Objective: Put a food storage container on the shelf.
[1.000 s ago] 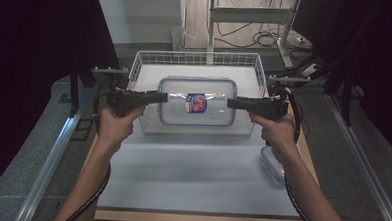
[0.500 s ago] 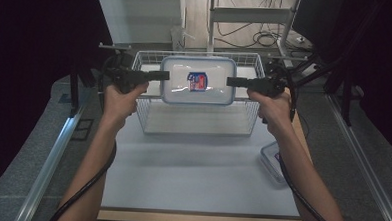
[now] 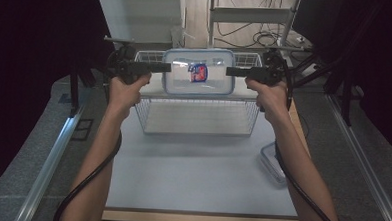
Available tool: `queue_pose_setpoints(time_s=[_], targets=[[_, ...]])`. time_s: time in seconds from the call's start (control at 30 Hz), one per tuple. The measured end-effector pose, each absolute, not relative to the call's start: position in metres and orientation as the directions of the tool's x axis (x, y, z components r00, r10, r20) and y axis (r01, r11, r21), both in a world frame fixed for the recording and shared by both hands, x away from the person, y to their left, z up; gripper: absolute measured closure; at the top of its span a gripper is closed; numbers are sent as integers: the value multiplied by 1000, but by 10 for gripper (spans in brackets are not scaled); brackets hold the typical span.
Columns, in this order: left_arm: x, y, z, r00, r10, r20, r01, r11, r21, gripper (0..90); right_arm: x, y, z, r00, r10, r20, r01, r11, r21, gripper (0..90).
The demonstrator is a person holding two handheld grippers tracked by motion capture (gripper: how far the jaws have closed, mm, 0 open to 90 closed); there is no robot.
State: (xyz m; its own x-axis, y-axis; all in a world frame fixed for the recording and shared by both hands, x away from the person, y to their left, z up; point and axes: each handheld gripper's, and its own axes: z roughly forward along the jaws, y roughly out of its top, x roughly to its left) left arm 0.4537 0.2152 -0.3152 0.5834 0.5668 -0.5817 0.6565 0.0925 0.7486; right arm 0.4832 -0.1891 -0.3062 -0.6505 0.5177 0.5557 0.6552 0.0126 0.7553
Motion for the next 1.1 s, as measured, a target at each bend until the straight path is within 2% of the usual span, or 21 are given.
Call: queue_pose_setpoints(time_s=[0.27,0.63,0.73,0.77,0.93,1.1], targets=[[456,207,-314,559,629,-541,633,97,768,482,489,-186,-309,-644,524,557,657,6,754,528],[471,209,-325,520,611,-597,651,170,740,461,502,-180,-312,-618,563,549,645,-36,763,476],[470,208,-324,517,658,-547,619,154,770,432,502,-178,-311,-630,592,502,612,-20,791,471],[469,209,-324,520,663,-539,608,156,779,397,501,-177,-310,-637,610,471,592,-5,806,452],[459,208,-318,522,715,-464,551,133,824,378,499,-177,-309,-649,632,423,554,12,833,445],[443,207,-316,557,729,-398,505,83,859,358,491,-181,-307,-676,626,390,513,18,858,464]])
